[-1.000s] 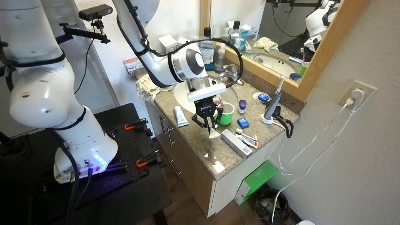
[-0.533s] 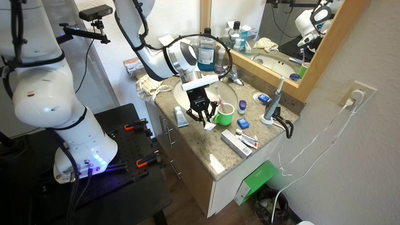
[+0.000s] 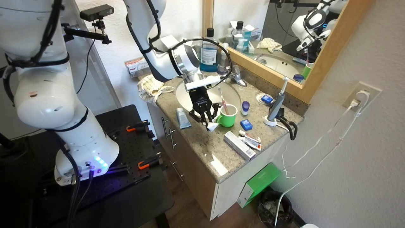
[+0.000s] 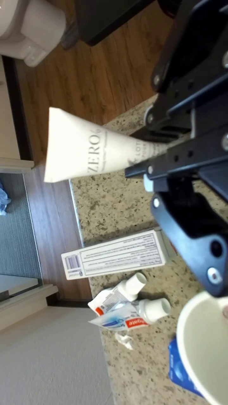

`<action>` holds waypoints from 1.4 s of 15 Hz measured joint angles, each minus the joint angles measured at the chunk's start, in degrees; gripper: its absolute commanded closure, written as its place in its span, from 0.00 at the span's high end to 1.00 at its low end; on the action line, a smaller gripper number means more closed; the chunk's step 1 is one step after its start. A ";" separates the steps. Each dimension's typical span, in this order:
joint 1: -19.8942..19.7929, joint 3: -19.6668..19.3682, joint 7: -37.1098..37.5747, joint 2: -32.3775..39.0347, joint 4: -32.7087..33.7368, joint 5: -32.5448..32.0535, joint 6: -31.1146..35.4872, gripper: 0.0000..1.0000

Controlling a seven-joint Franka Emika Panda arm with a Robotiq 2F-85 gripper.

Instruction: Put the white tube upright

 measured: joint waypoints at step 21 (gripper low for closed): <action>4.87 2.72 17.63 16.82 11.71 0.03 -19.28 0.07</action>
